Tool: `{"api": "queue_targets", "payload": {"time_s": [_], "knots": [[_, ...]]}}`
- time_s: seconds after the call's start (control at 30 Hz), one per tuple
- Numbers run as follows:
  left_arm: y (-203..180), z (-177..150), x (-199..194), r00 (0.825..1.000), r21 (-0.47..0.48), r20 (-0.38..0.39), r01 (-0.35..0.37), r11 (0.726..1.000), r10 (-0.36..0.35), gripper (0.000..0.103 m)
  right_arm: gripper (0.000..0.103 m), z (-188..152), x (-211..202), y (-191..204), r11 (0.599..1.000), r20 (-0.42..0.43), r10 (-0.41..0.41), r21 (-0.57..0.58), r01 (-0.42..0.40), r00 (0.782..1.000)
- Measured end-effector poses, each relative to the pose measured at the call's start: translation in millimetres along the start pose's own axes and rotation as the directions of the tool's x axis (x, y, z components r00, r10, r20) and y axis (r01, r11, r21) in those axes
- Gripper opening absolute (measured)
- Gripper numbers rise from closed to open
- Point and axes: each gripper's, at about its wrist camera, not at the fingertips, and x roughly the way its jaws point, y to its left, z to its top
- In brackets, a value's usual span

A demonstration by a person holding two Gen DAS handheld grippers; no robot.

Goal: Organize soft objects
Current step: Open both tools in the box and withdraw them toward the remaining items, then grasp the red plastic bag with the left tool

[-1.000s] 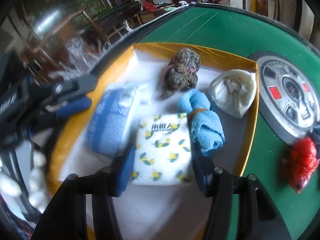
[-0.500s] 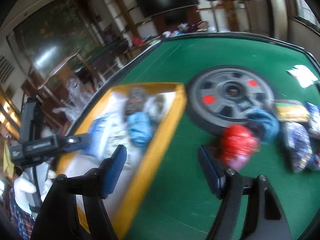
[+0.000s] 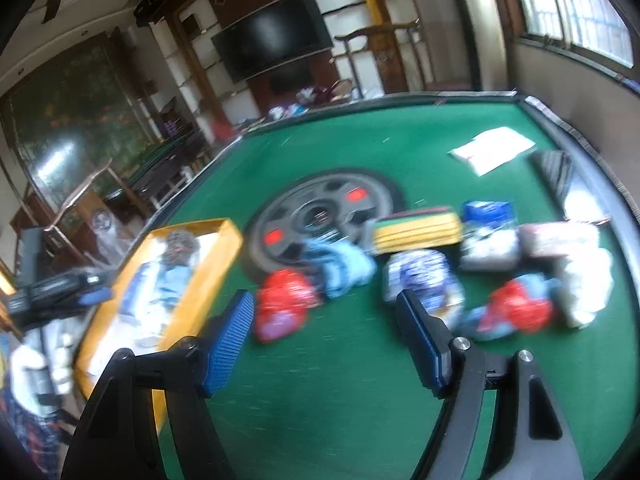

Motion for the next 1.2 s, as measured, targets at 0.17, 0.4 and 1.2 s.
{"api": "queue_targets", "payload": {"time_s": [0.17, 0.4, 1.2], "knots": [[-54.9, -14.7, -3.7, 0.999, 0.149, -0.026, 0.025, 0.989, -0.021, 0.072, 0.072, 2.3, -14.7, -33.7, 0.998, 0.068, -0.060, 0.017, 0.059, 0.996], [-148.4, -33.7, 31.7, 0.997, 0.376, -0.069, 0.049, 0.925, -0.025, 0.072, 0.072, 2.8, -21.5, -88.3, 0.979, 0.087, -0.063, 0.198, 0.045, 0.994], [-210.7, -78.2, 91.1, 0.998, 0.523, -0.059, 0.007, 0.852, 0.028, 0.033, 0.074, -4.2, -4.1, -101.0, 0.963, 0.020, -0.097, 0.253, 0.088, 0.995]]}}
